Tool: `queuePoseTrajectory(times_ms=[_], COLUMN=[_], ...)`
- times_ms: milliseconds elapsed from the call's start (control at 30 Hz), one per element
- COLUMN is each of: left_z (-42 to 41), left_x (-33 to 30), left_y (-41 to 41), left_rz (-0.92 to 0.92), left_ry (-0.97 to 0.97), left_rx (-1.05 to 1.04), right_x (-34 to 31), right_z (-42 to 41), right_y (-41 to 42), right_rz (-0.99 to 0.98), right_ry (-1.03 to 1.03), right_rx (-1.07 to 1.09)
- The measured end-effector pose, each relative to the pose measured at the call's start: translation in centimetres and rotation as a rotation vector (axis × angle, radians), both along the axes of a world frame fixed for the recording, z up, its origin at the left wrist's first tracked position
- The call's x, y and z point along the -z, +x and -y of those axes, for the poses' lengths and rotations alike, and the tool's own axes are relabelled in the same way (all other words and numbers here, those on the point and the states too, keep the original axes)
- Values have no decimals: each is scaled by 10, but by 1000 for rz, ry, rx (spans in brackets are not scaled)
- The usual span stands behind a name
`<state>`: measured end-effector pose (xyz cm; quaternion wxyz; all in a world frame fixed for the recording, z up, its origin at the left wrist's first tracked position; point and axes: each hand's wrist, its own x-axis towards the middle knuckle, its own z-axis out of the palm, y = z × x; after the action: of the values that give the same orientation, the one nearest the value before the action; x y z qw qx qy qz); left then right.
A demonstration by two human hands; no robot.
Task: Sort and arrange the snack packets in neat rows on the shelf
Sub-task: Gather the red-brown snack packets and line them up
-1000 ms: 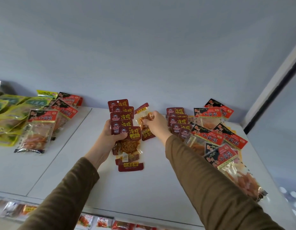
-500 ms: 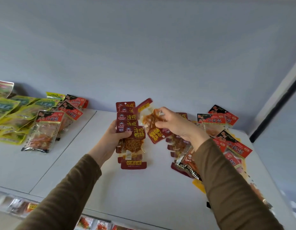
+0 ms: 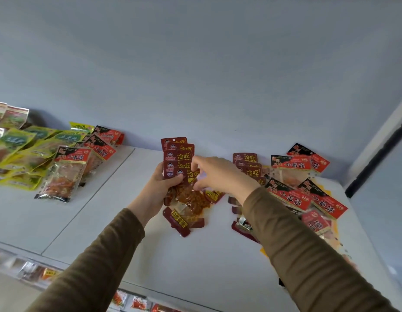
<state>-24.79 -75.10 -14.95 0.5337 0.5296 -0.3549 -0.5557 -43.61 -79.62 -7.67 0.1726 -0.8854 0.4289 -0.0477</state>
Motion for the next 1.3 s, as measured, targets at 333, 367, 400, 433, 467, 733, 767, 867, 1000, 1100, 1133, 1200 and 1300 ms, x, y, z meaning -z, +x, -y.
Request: queuePoseTrajectory(times_ms=[333,367,400,433,467,733,767,867,1000,1100,1133,1200,1300], left_z=[-2,-2,-1,0,1,22,27,36,39,40,41,43,44], left_x=[-3,-3,-4,-4,-6,-5,-4,-6,-6,-4,-4,-4,-4], left_y=[18,24,31,39,48,163,175,203,225,236,237,239,239], left_rz=[-6,-11,-17,-21,-20,91,121,210,319,391,414,419,409], left_ry=[-63,-67,-67,-64,-61,73,82,93,92,68,64,68,58], left_rx=[-120,-120,-118,-118,-118,52,73,92,84,115,127,144,175], right_x=[56,57,58,59,61,75,77,81,80,78,78,78,79], right_z=[-5,-6,-8,-10,-10,-16,-17,-19,-25,-29,-29,-30,-33], right_y=[46,54,63,74,86,200,213,248,281,295,300,307,313], right_rz=[656,734,812,878,930,1085,1083,1108,1136,1092,1057,968,852], right_ry=[323,443,561,659,726,708,656,555,527,451,417,342,255], right_rx=[498,515,523,530,539,736,758,819,870,862,854,839,851])
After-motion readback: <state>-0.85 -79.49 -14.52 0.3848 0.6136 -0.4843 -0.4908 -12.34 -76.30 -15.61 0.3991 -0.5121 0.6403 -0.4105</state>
